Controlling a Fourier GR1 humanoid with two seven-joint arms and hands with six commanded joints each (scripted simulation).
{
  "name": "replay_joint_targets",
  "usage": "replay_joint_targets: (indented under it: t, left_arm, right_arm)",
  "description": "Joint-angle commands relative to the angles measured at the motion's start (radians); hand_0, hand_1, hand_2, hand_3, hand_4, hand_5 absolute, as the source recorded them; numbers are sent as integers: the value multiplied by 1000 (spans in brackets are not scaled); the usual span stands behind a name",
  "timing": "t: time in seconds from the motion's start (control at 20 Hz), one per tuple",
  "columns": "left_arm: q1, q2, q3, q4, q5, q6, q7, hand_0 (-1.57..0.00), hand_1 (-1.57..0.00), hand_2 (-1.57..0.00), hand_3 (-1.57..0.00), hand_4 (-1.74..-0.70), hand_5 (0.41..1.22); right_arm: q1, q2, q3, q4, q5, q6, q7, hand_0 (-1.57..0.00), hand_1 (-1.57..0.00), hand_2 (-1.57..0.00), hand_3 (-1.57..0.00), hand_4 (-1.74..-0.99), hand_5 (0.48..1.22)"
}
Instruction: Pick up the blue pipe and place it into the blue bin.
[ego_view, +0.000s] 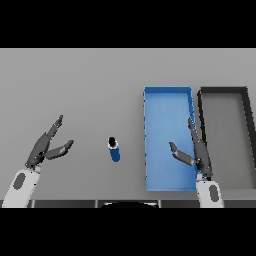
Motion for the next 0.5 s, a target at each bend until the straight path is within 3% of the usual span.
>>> replay_joint_targets:
  t: [0.0, 0.1, 0.45]
  left_arm:
    - [12, 27, -1, -20, 9, -24, 4, 1, 1, 1, 1, -989, 573]
    - [38, 59, -30, -62, 6, -73, 9, 1, 1, 1, 1, -1026, 549]
    - [32, -12, -195, -142, -80, -116, 132, 1, 1, 1, 1, -1137, 464]
  right_arm:
    - [-4, 1, 4, 4, 14, -8, -2, 1, 1, 1, 1, -1181, 619]
    - [-5, 3, 5, 2, 7, -2, -4, 1, 1, 1, 1, -1179, 616]
    - [-2, -2, 1, -2, -5, 9, 14, 1, 1, 1, 1, -1189, 619]
